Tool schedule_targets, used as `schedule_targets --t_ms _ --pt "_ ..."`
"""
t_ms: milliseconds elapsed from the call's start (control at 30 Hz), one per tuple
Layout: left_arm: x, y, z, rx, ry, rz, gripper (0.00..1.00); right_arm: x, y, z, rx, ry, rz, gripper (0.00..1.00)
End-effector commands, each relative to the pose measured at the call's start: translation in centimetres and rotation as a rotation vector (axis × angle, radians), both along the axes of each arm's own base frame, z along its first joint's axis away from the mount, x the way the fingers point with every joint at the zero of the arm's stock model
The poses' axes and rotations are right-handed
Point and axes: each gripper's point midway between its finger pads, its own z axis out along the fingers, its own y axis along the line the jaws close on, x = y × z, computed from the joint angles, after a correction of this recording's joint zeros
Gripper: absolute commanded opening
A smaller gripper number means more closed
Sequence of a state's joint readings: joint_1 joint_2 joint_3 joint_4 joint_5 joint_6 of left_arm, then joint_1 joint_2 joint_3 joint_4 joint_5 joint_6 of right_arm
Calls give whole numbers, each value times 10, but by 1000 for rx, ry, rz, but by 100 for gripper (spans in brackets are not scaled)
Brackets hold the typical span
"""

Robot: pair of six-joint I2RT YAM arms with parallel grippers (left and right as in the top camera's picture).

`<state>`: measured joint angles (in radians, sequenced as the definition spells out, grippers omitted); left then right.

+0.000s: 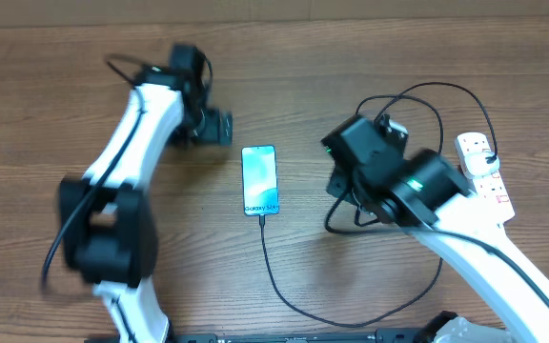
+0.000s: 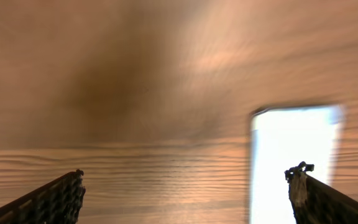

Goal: Plug charger to phone and switch on socket
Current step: 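Move the right gripper to the white power strip's switch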

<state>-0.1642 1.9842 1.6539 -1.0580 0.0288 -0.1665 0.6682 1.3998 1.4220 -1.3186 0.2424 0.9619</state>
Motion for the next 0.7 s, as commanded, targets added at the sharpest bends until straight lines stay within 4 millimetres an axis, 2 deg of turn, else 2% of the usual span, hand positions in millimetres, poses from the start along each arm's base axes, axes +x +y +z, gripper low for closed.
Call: schedule_targets --t_ms 0,67,100,133,267,433,500,667 --pt "-4 2 172 -17 -450 21 100 -10 -48 -20 -210 65 -293 6" --pt "-28 11 216 12 -558 35 100 -17 -66 -24 -274 86 -413 5" --pt "-40 16 231 27 -592 46 100 -17 -73 -25 -290 83 -457 5" --pt "-69 26 256 55 -645 66 100 -15 -86 -28 -304 75 -526 5" --pt "-126 46 282 73 -699 114 100 -9 -123 -30 -307 103 -670 4" --pt "-178 70 289 77 -780 212 99 -6 -183 -32 -283 155 -882 4" --pt "-206 83 280 57 -817 301 100 9 -209 -40 -186 195 -837 4" --pt "-224 95 249 52 -797 399 99 34 -244 -46 25 168 -767 4"
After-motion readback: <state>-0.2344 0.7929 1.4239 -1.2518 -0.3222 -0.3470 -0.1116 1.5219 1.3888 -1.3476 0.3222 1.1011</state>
